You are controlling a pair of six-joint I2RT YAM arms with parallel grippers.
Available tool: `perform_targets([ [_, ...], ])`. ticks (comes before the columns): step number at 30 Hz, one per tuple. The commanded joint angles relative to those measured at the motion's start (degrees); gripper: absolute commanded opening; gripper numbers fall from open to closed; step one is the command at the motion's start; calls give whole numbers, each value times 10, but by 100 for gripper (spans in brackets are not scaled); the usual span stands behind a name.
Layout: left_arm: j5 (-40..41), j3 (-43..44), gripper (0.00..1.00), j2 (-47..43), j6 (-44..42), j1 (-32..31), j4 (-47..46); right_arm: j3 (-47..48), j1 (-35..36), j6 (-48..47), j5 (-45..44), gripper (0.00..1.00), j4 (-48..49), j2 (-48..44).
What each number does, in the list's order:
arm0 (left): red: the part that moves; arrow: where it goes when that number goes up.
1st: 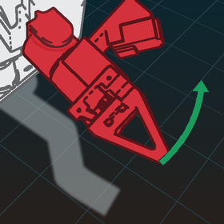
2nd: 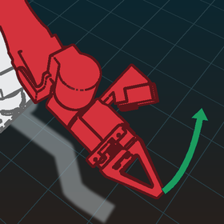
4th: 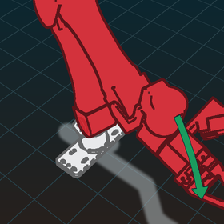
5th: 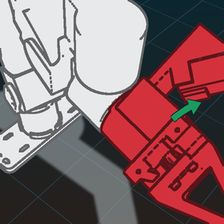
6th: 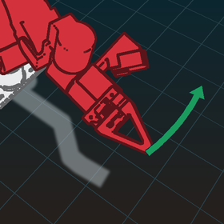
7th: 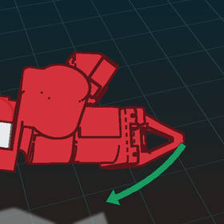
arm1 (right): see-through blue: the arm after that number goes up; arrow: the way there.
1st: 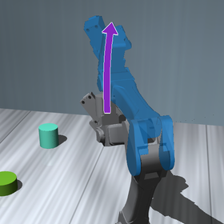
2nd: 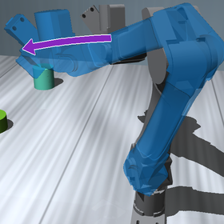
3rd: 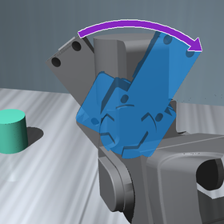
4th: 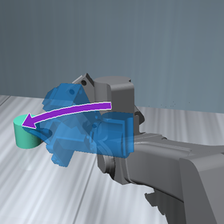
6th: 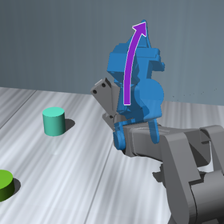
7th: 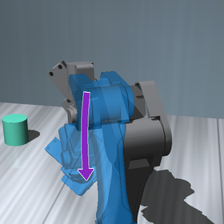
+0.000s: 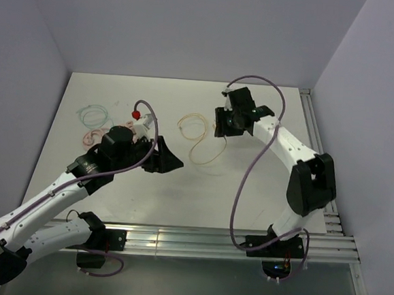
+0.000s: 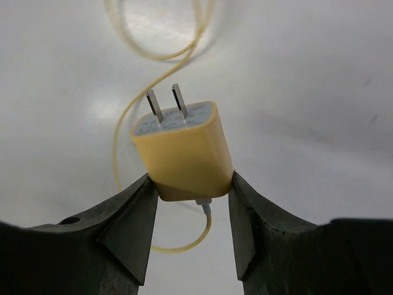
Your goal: Insert the plug
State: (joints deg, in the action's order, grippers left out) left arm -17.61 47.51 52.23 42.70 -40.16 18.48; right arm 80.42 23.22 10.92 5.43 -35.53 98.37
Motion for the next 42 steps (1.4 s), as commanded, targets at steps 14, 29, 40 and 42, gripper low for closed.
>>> perform_targets([
  [14,-116,51,72,-55,36,127,2,-96,198,-103,151,0,105,-219],
  [29,-139,-27,80,-119,71,127,-19,-104,297,-75,116,0,146,-217],
  [40,-126,-34,72,-140,78,127,-11,-129,329,-68,124,0,162,-261],
  [42,-128,-36,69,-140,79,127,-12,-138,331,-63,128,0,170,-267],
])
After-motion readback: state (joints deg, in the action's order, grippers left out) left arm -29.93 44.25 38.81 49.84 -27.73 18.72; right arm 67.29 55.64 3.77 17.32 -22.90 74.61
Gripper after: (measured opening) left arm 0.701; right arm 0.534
